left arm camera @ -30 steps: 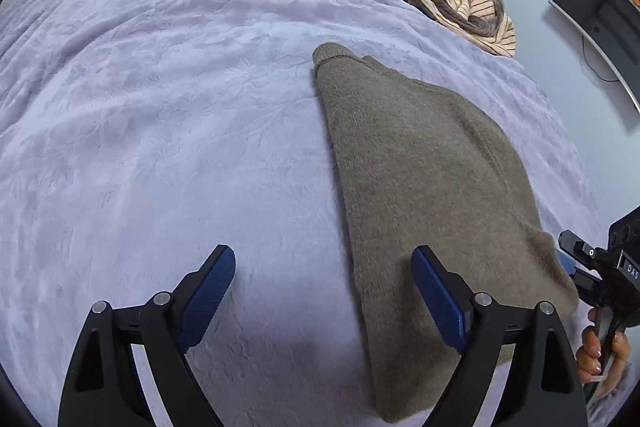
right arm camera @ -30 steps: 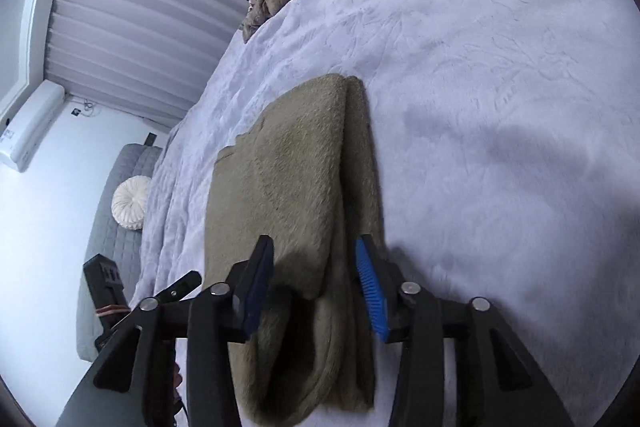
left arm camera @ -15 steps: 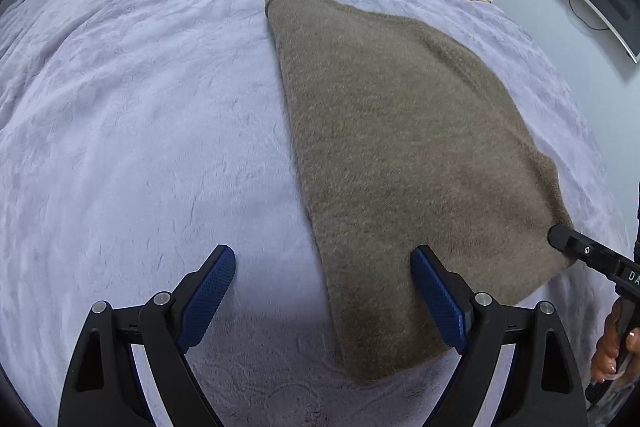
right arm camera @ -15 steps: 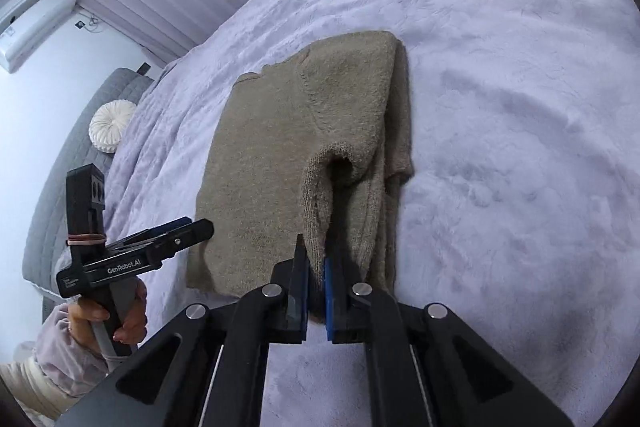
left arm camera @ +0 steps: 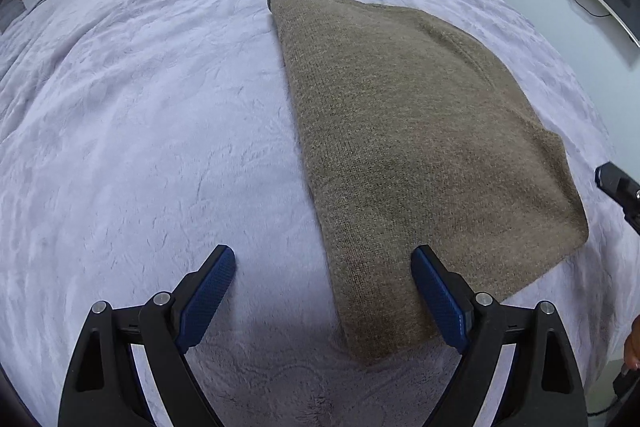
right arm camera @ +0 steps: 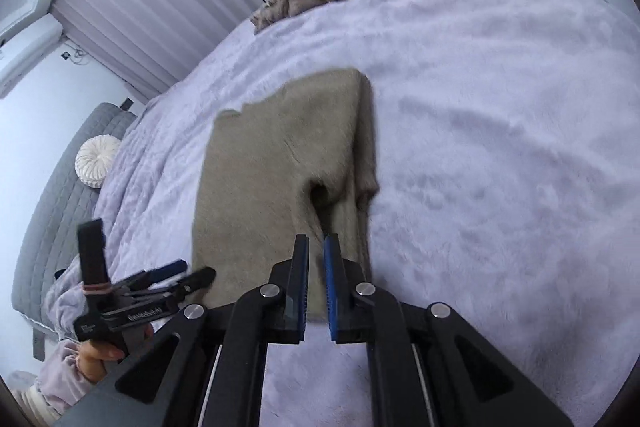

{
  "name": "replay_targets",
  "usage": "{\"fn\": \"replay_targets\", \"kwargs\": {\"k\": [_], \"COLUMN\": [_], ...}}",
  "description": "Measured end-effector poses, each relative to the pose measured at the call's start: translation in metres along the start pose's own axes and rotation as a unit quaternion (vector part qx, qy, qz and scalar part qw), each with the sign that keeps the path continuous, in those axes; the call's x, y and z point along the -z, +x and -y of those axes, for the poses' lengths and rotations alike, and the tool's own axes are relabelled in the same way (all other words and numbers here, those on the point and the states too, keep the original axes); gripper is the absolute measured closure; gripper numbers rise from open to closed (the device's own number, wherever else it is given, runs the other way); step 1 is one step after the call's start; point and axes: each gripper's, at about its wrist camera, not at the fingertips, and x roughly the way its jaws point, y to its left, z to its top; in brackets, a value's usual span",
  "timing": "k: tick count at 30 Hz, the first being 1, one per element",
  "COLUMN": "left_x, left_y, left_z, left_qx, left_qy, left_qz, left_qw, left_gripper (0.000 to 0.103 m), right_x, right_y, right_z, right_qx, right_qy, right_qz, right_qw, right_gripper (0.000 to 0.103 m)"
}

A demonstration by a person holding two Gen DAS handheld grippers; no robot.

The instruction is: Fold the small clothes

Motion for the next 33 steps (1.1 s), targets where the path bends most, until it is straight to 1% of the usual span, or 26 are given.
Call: {"fn": "replay_targets", "kwargs": {"k": [1, 3, 5, 6, 7, 8, 10, 15, 17, 20, 24, 29, 33], "left_x": [0.0, -0.001, -0.001, -0.001, -0.001, -0.001, 0.0, 0.0, 0.0, 0.001, 0.001, 0.001, 0.0], "left_y": [0.0, -0.001, 0.0, 0.0, 0.0, 0.0, 0.0, 0.0, 0.0, 0.0, 0.0, 0.0, 0.001], "left_z": [0.0, 0.001, 0.002, 0.002, 0.001, 0.002, 0.002, 0.0, 0.0, 0.002, 0.003, 0.003, 0.002], "left_qx": [-0.001, -0.003, -0.005, -0.005, -0.004, -0.005, -0.006, -0.006, -0.008, -0.011, -0.012, -0.012, -0.013], "left_qy": [-0.001, -0.005, -0.009, -0.011, -0.013, -0.013, -0.011, -0.017, -0.019, -0.02, -0.021, -0.021, -0.02], "left_qz": [0.0, -0.002, -0.003, -0.004, -0.006, -0.006, -0.005, -0.005, -0.004, -0.003, -0.003, -0.004, -0.004], "left_qw": [1.0, 1.0, 0.9999, 0.9999, 0.9999, 0.9999, 0.9999, 0.9998, 0.9998, 0.9997, 0.9997, 0.9997, 0.9997], "left_gripper": [0.012, 0.012, 0.012, 0.012, 0.012, 0.012, 0.012, 0.012, 0.012, 0.012, 0.012, 0.012, 0.012], "right_x": [-0.003, -0.009, -0.011, -0.009, -0.006, -0.002, 0.006, 0.013, 0.015, 0.015, 0.014, 0.016, 0.016], "right_y": [0.004, 0.018, 0.038, 0.05, 0.059, 0.063, 0.056, 0.037, 0.027, 0.014, 0.002, 0.0, 0.003], "right_z": [-0.008, -0.02, -0.018, -0.009, 0.002, 0.013, 0.027, 0.028, 0.029, 0.03, 0.035, 0.046, 0.048], "right_qx": [-0.001, 0.013, 0.039, 0.062, 0.07, 0.053, 0.022, 0.012, 0.001, -0.002, 0.004, 0.004, 0.005], "right_qy": [-0.008, -0.029, -0.035, -0.025, -0.007, 0.019, 0.056, 0.055, 0.061, 0.065, 0.071, 0.09, 0.093], "right_qz": [-0.003, -0.015, -0.036, -0.052, -0.068, -0.073, -0.062, -0.058, -0.052, -0.046, -0.041, -0.042, -0.048], "right_qw": [1.0, 0.999, 0.998, 0.996, 0.995, 0.996, 0.996, 0.997, 0.997, 0.997, 0.997, 0.995, 0.994], "right_gripper": [0.094, 0.094, 0.094, 0.094, 0.101, 0.103, 0.103, 0.103, 0.099, 0.098, 0.097, 0.095, 0.094]}}
